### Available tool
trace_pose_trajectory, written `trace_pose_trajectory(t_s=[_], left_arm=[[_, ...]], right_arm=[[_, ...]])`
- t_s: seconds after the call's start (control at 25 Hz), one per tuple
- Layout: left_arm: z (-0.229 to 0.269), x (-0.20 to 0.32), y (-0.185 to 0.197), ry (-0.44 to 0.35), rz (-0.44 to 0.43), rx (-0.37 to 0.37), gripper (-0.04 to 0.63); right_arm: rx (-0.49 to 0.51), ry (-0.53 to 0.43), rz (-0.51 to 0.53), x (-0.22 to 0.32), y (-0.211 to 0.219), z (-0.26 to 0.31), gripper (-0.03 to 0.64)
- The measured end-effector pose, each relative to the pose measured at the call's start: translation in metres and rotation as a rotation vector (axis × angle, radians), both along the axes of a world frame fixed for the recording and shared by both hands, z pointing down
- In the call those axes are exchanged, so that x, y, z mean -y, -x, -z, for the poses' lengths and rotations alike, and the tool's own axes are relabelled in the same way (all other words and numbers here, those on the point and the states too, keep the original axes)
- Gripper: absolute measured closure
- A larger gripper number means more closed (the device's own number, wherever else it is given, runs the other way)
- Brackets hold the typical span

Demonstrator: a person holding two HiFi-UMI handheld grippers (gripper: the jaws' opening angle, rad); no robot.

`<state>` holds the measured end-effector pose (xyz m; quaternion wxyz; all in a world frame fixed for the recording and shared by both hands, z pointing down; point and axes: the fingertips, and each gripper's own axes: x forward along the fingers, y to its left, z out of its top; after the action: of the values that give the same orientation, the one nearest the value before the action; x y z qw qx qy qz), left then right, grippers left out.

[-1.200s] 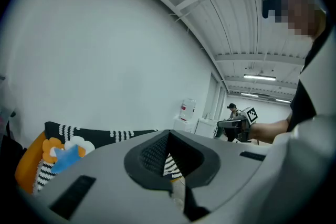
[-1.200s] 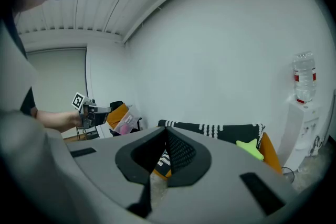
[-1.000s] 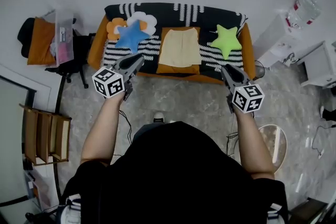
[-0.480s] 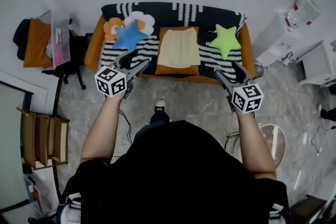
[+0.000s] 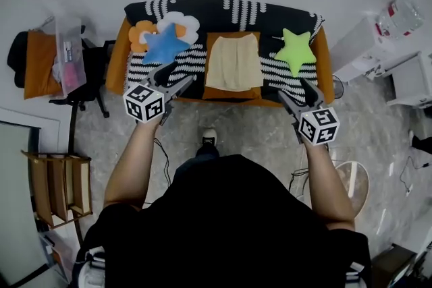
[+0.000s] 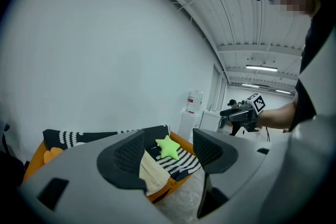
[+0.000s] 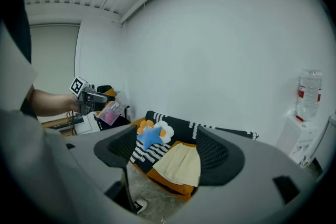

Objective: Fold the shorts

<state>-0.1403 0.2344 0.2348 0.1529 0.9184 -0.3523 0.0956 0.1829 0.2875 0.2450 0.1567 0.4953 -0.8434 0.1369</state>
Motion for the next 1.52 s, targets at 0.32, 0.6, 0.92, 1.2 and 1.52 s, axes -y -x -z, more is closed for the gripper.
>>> trace_pose_trajectory(t_s=[0.32,0.6,0.92,1.2,1.52], left_arm=[[-0.02,0.089,0.009,0.035,-0.047,-0.005,0.285],[-0.032,0.149,0.015,0.057,-0.09,-0.015,0.282],[-0.031,0.198,0.024,0.057,-0.132,-0.024,0.279],[-0.029,0.218,0.042,0.052,-0.159,-0.024,0.278],[-0.027,0.232,0.06,0.044,-0.152,-0.038,0.278]], right_arm=[[-0.013,0.031,-0.062,0.07,0.006,-0.017,0.249],[-0.011,0.028,-0.135,0.115,0.008,-0.016,0.223],[-0.002,0.024,-0.17,0.154,0.024,-0.013,0.201],[0.008,-0.005,-0.201,0.176,0.042,-0.004,0.188],[0.008,-0.011,-0.194,0.183,0.057,-0.002,0.181]])
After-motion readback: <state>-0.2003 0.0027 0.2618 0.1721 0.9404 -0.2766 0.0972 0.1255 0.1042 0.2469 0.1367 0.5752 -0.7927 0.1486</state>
